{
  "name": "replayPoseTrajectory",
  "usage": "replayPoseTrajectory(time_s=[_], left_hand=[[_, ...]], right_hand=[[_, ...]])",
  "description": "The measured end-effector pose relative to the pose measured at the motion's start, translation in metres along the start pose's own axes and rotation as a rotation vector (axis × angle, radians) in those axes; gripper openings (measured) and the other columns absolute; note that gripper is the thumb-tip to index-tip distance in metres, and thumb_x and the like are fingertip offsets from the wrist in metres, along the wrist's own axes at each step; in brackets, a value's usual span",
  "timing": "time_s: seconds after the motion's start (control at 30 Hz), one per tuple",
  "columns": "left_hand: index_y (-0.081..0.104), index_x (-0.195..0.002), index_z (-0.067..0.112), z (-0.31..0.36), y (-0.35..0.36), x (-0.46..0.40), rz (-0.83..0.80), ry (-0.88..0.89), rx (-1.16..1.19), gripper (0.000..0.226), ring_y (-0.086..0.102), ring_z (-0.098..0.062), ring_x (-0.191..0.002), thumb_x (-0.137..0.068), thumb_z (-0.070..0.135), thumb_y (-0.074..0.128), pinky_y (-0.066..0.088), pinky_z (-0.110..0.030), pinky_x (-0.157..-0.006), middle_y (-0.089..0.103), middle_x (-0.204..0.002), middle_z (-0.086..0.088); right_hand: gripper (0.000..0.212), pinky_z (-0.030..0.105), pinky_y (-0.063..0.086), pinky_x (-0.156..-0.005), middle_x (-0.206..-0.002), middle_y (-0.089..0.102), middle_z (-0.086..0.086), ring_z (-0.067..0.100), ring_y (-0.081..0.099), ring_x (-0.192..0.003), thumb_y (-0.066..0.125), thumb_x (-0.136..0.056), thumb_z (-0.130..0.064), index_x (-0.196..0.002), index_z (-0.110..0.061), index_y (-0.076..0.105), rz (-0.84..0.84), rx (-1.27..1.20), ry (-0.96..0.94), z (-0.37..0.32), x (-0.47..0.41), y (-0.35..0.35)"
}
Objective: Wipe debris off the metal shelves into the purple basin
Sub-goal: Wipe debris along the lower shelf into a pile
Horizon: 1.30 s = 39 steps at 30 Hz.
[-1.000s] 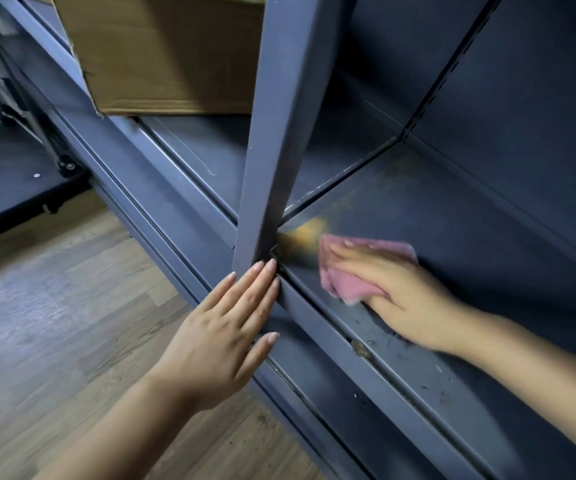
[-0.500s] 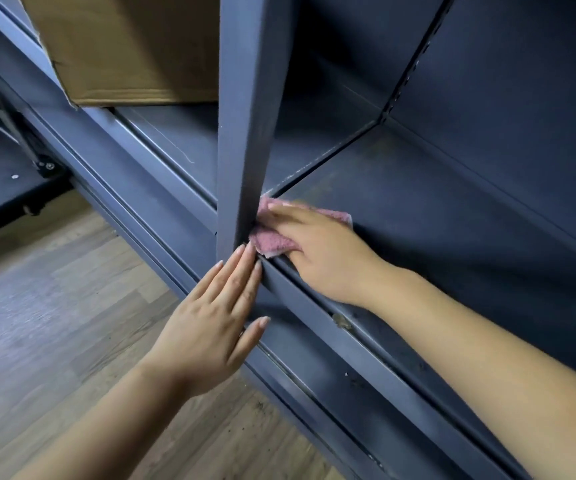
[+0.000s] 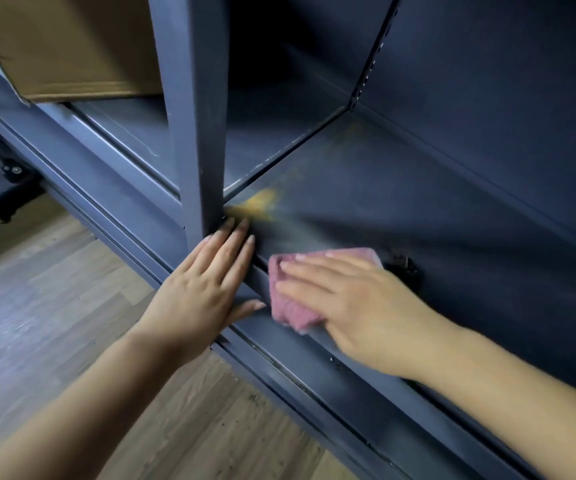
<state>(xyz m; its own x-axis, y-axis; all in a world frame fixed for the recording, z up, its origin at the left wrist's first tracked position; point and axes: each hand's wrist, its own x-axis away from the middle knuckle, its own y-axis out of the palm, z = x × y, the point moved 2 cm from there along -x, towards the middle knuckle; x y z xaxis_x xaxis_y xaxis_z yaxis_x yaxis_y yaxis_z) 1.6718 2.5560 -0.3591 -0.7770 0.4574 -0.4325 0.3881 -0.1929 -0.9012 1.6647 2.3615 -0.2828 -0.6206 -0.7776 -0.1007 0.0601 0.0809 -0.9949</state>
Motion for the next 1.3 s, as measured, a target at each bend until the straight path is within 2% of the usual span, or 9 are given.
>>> replayPoseTrajectory(time_s=[0.17, 0.37, 0.53, 0.67, 0.77, 0.87, 0.97, 1.2, 1.3], left_hand=[[0.031, -0.137, -0.005, -0.001, 0.004, 0.002, 0.026, 0.007, -0.004, 0.068, 0.032, -0.035, -0.132, -0.1, 0.051, 0.024, 0.017, -0.039, -0.115, 0.048, -0.136, -0.029], [0.032, -0.136, -0.008, 0.003, 0.005, 0.001, 0.022, -0.017, 0.001, 0.07, 0.032, -0.037, -0.132, -0.099, 0.051, 0.024, 0.015, -0.039, -0.115, 0.048, -0.135, -0.031], [0.033, -0.135, -0.013, 0.011, 0.0, -0.002, 0.008, -0.025, -0.001, 0.077, 0.038, -0.041, -0.131, -0.098, 0.055, 0.023, 0.018, -0.044, -0.114, 0.046, -0.135, -0.032], [0.035, -0.135, -0.004, 0.031, 0.002, -0.009, 0.036, 0.088, 0.003, 0.072, 0.031, -0.034, -0.134, -0.099, 0.057, 0.021, 0.018, -0.044, -0.114, 0.044, -0.14, -0.027], [0.037, -0.134, -0.003, 0.038, 0.006, -0.014, 0.026, 0.083, 0.025, 0.073, 0.033, -0.034, -0.132, -0.098, 0.059, 0.021, 0.017, -0.043, -0.114, 0.048, -0.138, -0.025], [0.039, -0.133, -0.004, 0.038, 0.007, -0.015, 0.025, 0.084, 0.035, 0.073, 0.034, -0.035, -0.132, -0.098, 0.058, 0.023, 0.015, -0.042, -0.115, 0.048, -0.137, -0.027], [0.039, -0.133, -0.005, 0.04, 0.006, -0.014, 0.032, 0.081, 0.04, 0.073, 0.034, -0.036, -0.132, -0.099, 0.058, 0.023, 0.015, -0.043, -0.115, 0.047, -0.137, -0.028], [0.041, -0.133, -0.004, 0.039, 0.006, -0.014, 0.018, 0.073, 0.039, 0.074, 0.034, -0.035, -0.132, -0.099, 0.058, 0.022, 0.016, -0.042, -0.115, 0.048, -0.137, -0.027], [0.04, -0.133, -0.004, 0.039, 0.007, -0.014, 0.014, 0.068, 0.032, 0.073, 0.034, -0.035, -0.132, -0.098, 0.059, 0.023, 0.016, -0.042, -0.115, 0.048, -0.137, -0.027]], right_hand=[[0.067, 0.042, 0.042, -0.099, -0.128, 0.061, 0.002, 0.022, 0.057, -0.12, 0.081, -0.048, -0.008, -0.112, -0.019, 0.067, -0.108, 0.093, -0.039, -0.006, 0.039, 0.012], [0.055, 0.031, 0.029, -0.11, -0.137, 0.052, -0.002, 0.013, 0.039, -0.13, 0.035, -0.073, -0.01, -0.126, -0.023, 0.044, -0.071, -0.036, 0.07, 0.002, 0.07, -0.004], [0.059, 0.019, 0.024, -0.113, -0.142, 0.04, -0.014, 0.003, 0.037, -0.133, 0.042, -0.081, -0.001, -0.133, -0.029, 0.043, 0.207, -0.39, 0.454, 0.048, 0.092, -0.019], [0.036, 0.005, 0.044, -0.067, -0.111, 0.063, -0.011, -0.006, 0.059, -0.094, 0.053, -0.088, -0.016, -0.117, -0.038, 0.054, 0.454, -0.697, 0.879, 0.095, 0.094, -0.018], [0.03, 0.024, 0.043, -0.052, -0.107, 0.064, -0.004, 0.018, 0.06, -0.097, 0.049, -0.097, -0.02, -0.121, -0.036, 0.054, 0.42, -0.78, 1.111, 0.12, 0.086, 0.001], [0.028, 0.023, 0.043, -0.051, -0.104, 0.065, 0.001, 0.029, 0.066, -0.091, 0.047, -0.097, -0.016, -0.106, -0.041, 0.056, 0.38, -0.752, 1.048, 0.115, 0.07, 0.009], [0.028, 0.013, 0.038, -0.041, -0.094, 0.065, 0.003, 0.002, 0.056, -0.053, 0.042, -0.098, -0.009, -0.103, -0.033, 0.055, 0.304, -0.821, 0.882, 0.091, 0.055, 0.007], [0.033, 0.008, 0.042, -0.087, -0.097, 0.06, -0.014, -0.005, 0.058, -0.09, 0.04, -0.095, 0.006, -0.1, -0.023, 0.056, 0.259, -0.916, 0.779, 0.08, 0.045, -0.007], [0.022, 0.006, 0.047, -0.068, -0.085, 0.061, -0.012, -0.009, 0.06, -0.068, 0.034, -0.099, 0.003, -0.109, -0.009, 0.05, 0.359, -1.024, 0.803, 0.093, 0.026, -0.018]])
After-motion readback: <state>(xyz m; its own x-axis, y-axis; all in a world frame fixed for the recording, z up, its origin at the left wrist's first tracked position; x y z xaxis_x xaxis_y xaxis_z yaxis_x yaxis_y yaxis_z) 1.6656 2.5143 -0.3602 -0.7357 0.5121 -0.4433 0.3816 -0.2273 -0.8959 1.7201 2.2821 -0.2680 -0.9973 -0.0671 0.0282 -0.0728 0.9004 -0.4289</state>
